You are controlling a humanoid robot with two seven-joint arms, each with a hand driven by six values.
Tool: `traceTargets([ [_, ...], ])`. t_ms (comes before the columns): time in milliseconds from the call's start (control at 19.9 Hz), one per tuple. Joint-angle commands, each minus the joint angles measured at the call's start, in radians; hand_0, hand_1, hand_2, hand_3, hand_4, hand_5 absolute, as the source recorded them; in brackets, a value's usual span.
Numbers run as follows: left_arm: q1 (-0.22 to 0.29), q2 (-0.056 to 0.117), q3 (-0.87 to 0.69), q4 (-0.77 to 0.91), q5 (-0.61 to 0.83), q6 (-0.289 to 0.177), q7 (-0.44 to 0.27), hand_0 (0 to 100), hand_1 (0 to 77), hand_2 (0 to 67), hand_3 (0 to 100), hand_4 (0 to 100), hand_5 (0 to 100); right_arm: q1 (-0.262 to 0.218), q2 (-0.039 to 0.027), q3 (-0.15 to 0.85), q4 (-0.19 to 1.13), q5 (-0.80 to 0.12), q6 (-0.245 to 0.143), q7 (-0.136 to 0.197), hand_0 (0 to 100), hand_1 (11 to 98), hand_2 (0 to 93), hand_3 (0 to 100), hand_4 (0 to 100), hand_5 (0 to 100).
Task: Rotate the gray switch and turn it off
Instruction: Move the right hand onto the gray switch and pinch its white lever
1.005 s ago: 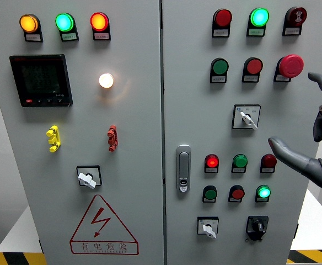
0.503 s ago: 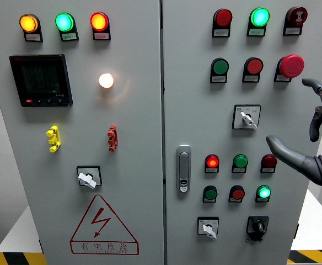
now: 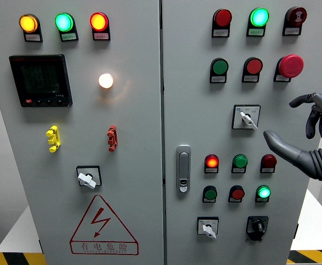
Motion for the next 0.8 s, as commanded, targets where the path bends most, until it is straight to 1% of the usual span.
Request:
traceTargets([
  [0,0.0,0.0,0.0,0.0,0.0,0.0,0.0,33,0.0,12.3,22,12,12,0.012,0.0016,-0.003,-0.016,0.0,-0.001,-0.009,0,35.0,57.7,91,100,96],
  [101,0.0,0.0,0.0,0.0,0.0,0.0,0.0,34,0.0,12.3,22,12,12,0.018,0.0016,-0.006,-0.033,0.0,-0.001,-0.021,0,35.6,60.4,91,100,96],
  [352,0.0,0.0,0.0,0.0,0.0,0.0,0.0,34,0.0,12.3,22,12,12,0.047,0.0016,-0.014,-0.085,0.0,-0.007,-0.024,0,36.0,62.5,91,100,95],
  [452,0.0,0.0,0.0,0.0,0.0,0.0,0.0,34,0.0,12.3,22,12,12,0.051,0.0016,-0.017,-0.099,-0.001,-0.007,-0.024,0,36.0,62.5,91,100,95],
  [553,0.0,0.0,0.0,0.0,0.0,0.0,0.0,34,0.0,12.3,22,12,12,0.051,0.0016,-0.032,-0.11,-0.001,-0.009,-0.034,0,36.2,62.6,91,100,95],
  [754,0.0,0.0,0.0,0.0,0.0,0.0,0.0,34,0.0,12.3,22,12,12,0.06,0.0016,-0.051,-0.133,-0.001,-0.009,-0.038,0,35.8,62.5,91,100,95],
])
